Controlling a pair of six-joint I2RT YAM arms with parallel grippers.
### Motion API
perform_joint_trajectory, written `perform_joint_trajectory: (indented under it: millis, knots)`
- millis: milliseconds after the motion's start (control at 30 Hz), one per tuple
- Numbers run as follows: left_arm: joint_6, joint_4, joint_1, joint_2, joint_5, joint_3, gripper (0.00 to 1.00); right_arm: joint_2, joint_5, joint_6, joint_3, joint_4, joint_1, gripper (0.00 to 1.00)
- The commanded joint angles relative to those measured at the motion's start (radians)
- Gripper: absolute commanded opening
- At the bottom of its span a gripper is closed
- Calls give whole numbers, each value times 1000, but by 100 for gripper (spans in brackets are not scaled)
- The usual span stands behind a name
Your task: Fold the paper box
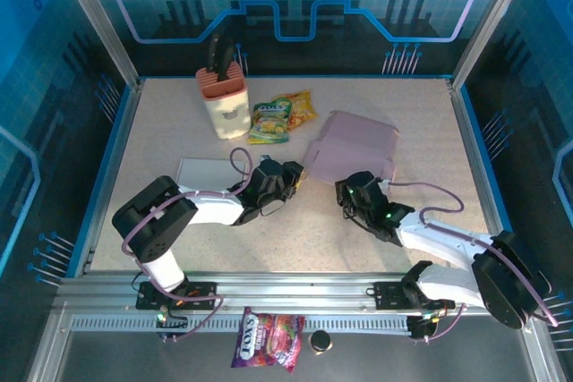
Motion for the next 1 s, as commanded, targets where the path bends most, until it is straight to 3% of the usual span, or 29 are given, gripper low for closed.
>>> perform_joint_trajectory:
  millis: [0, 67, 167, 467, 700, 800, 967]
  knots:
    - [27, -67, -8, -92, 23, 18, 44, -45, -11, -97, 83, -77, -57, 0]
    - [53, -117, -8, -148, 20, 5, 56, -64, -42, -155, 132, -123, -95, 0]
    - [133, -207, -3, -245, 11, 0, 60, -87, -95, -284, 246, -243, -150, 0]
    - [460, -472, 70, -430, 29, 74, 62, -92, -286, -492, 678, -753, -274, 0]
    - [745, -593, 119, -536, 65, 118, 61, 18, -366, -588, 1157, -1273, -296, 0]
    - [813, -614, 136, -564, 111, 111, 59, 99, -521, -603, 1207, -1310, -363, 0]
    - [877, -642, 146, -557, 199, 111, 58, 215, -639, -643, 1127, -1142, -441, 0]
